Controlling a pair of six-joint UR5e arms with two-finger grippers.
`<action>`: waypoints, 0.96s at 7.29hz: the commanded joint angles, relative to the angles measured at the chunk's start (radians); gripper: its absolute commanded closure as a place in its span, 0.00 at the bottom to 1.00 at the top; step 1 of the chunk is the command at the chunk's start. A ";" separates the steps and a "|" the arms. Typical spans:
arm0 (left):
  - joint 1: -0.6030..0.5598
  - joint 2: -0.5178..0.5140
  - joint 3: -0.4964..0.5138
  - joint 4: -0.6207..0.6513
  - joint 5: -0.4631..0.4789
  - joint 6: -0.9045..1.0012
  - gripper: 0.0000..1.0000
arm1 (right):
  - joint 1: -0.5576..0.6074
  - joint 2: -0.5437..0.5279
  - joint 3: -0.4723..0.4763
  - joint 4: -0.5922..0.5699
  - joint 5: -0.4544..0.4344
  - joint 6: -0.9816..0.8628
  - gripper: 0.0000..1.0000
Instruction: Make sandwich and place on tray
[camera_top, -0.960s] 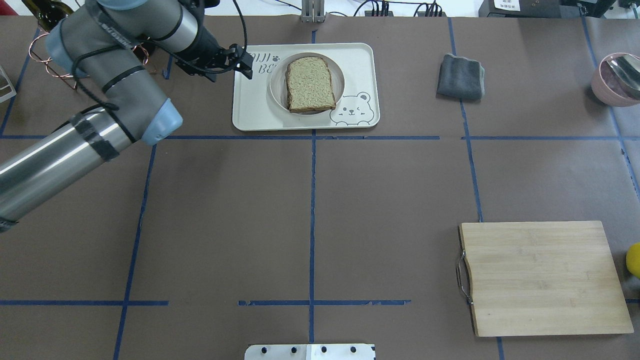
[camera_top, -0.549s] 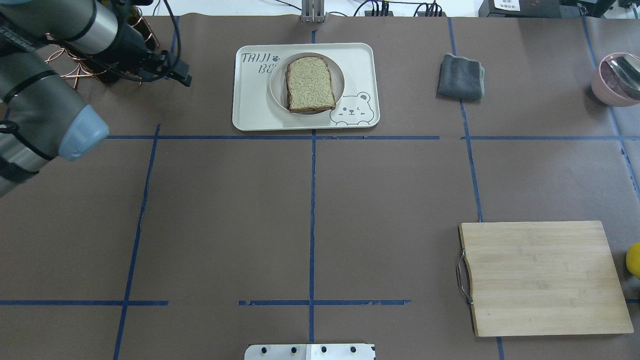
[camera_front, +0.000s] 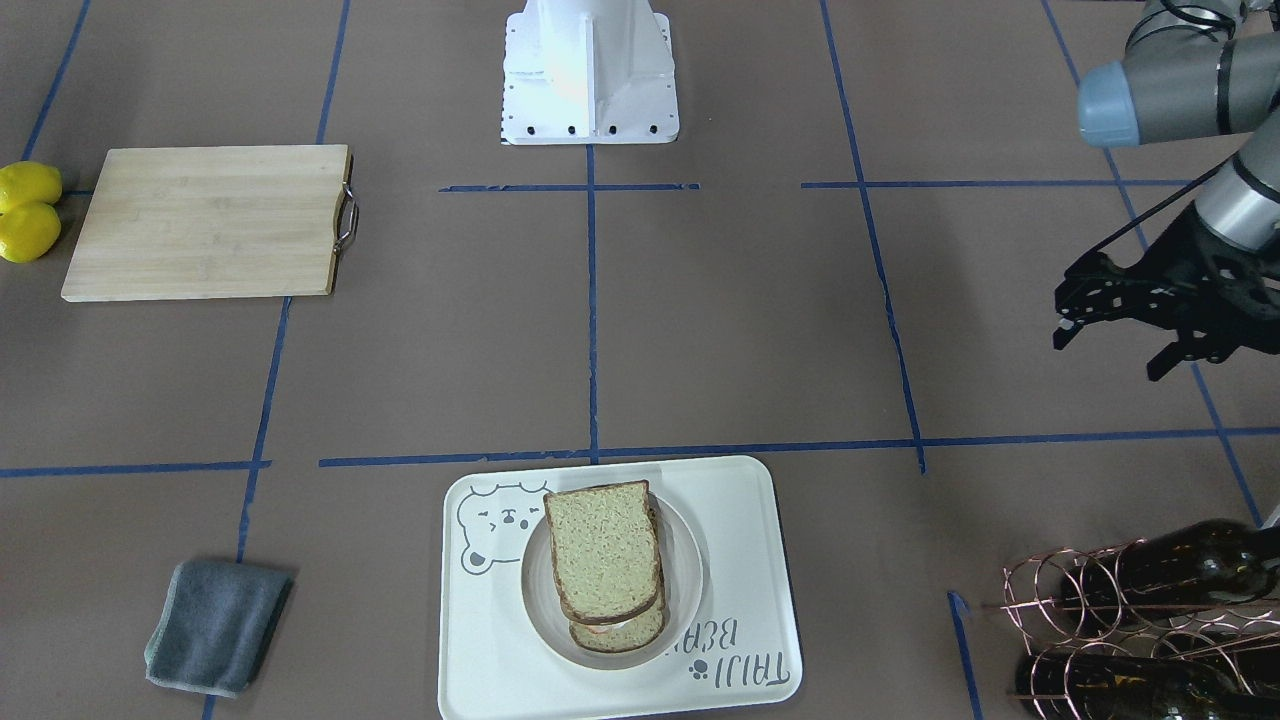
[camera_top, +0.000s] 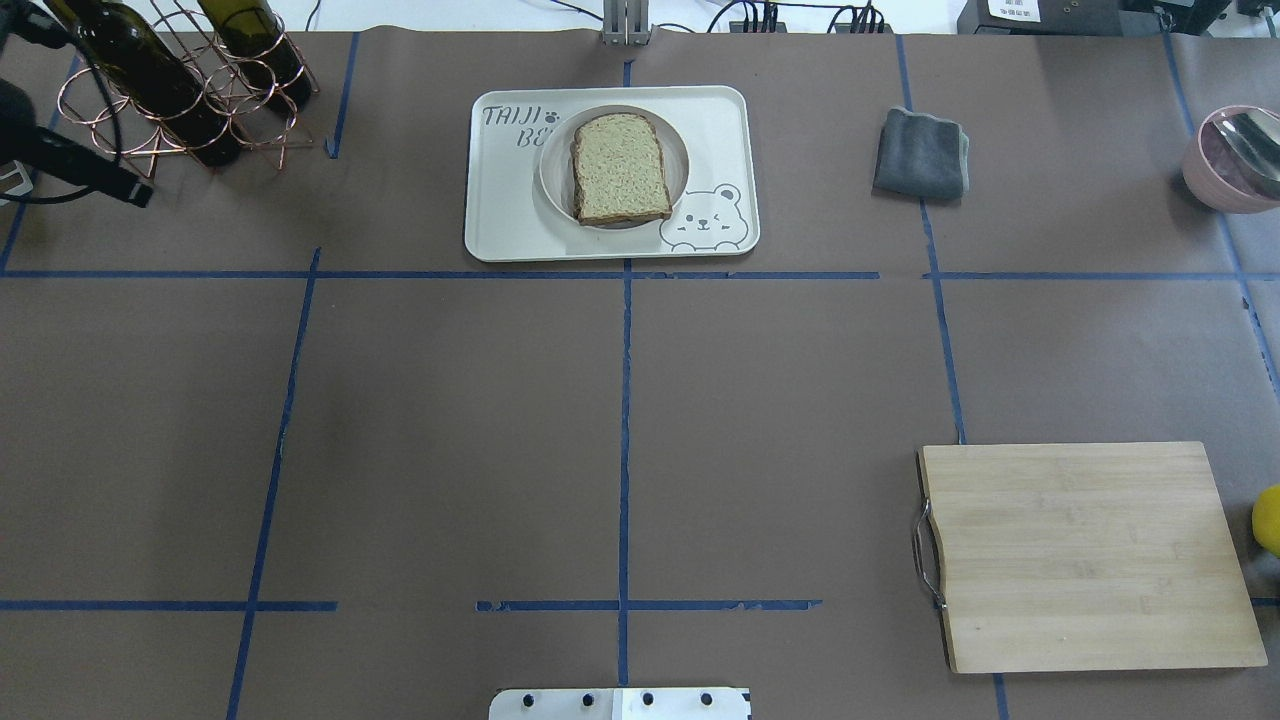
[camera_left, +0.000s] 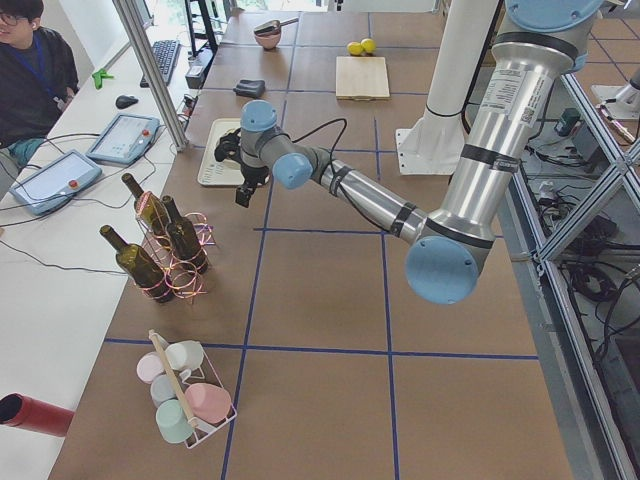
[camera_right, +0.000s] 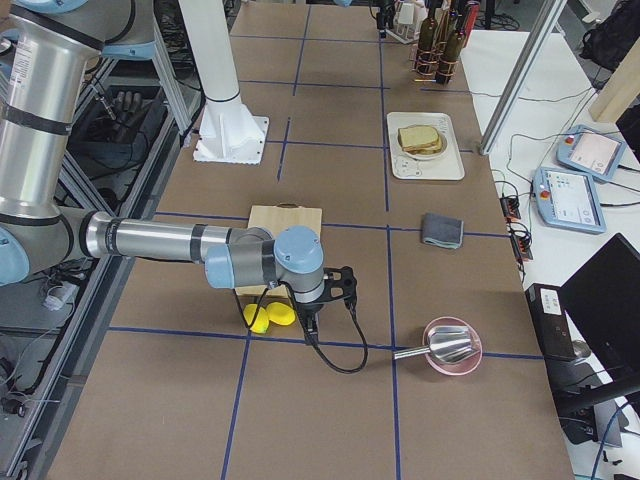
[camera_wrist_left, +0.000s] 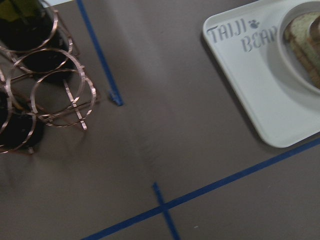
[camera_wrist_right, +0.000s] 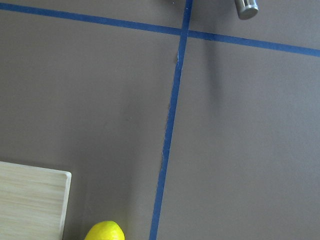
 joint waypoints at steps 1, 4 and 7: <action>-0.131 0.152 0.010 0.003 -0.083 0.231 0.00 | 0.000 0.002 -0.002 0.001 0.002 0.000 0.00; -0.242 0.316 0.027 0.003 -0.191 0.275 0.00 | 0.000 0.001 0.000 0.001 0.005 0.000 0.00; -0.245 0.366 0.025 0.003 -0.191 0.311 0.00 | 0.000 -0.001 0.001 0.002 0.008 0.000 0.00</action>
